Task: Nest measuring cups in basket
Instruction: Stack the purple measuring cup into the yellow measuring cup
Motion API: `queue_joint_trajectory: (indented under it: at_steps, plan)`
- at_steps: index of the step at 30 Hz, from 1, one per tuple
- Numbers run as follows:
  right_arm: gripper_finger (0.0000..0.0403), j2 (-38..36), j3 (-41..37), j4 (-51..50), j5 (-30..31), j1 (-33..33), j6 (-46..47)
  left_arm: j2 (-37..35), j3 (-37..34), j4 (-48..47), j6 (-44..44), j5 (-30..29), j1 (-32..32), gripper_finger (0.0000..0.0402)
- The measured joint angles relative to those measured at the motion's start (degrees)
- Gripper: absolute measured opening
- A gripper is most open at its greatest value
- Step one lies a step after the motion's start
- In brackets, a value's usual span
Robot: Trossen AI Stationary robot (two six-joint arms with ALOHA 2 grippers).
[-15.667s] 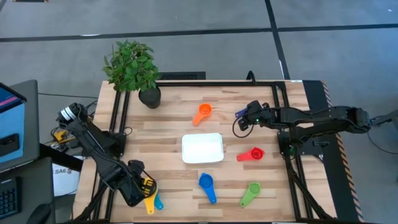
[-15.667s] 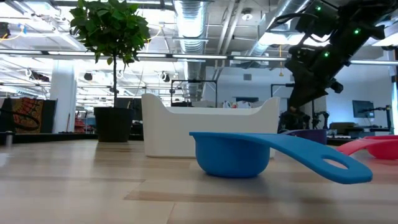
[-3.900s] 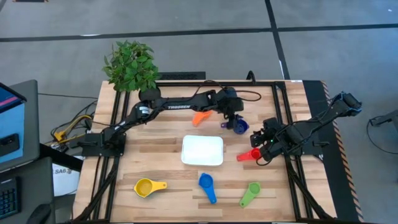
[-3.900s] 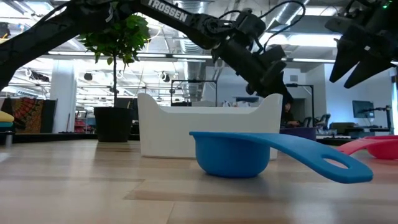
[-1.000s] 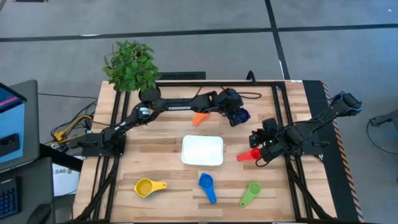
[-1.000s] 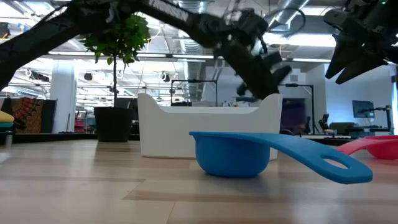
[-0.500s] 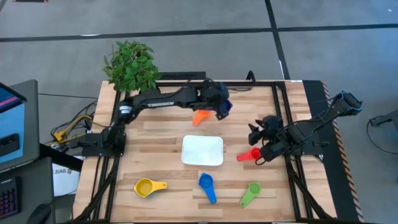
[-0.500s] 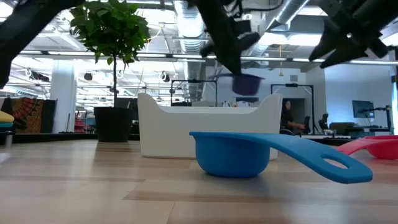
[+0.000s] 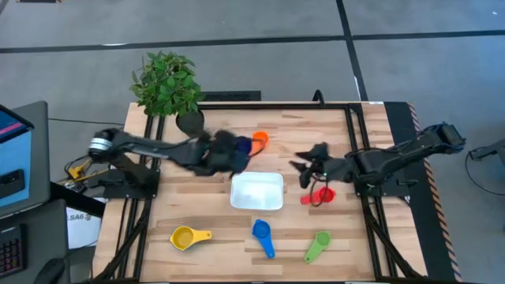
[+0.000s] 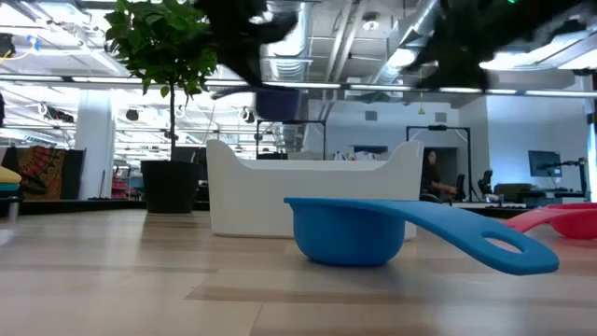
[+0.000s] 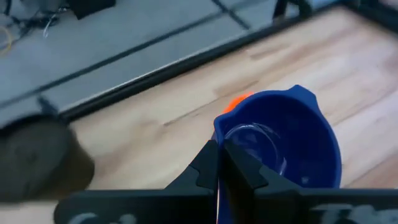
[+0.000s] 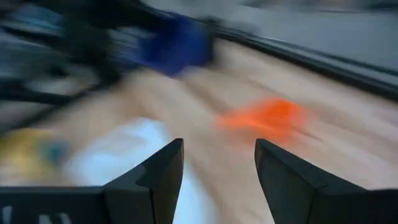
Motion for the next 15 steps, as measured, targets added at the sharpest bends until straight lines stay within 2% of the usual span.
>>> queue_joint_trajectory:
  at_steps: [3, 5, 10, 15]
  plan:
    - [0.0222, 3.29, -1.98, 16.83, -15.66, -3.95, -4.72, -5.43, -6.11, 1.3, -9.87, -6.11, -5.66, 0.0]
    - [0.0222, 6.42, -1.94, 23.56, -20.82, -5.52, -4.95, -8.12, -9.5, 2.43, -16.38, -11.73, -9.6, 0.0]
    - [0.0226, 17.51, -0.15, 35.96, -23.62, -5.89, -3.58, -10.46, -15.5, 2.41, -33.45, -27.14, -16.62, 0.0]
    - [0.0228, 30.04, 6.89, 42.27, -23.82, -5.34, -5.89, -8.78, -18.13, 3.07, -43.37, -32.91, -18.53, 0.0]
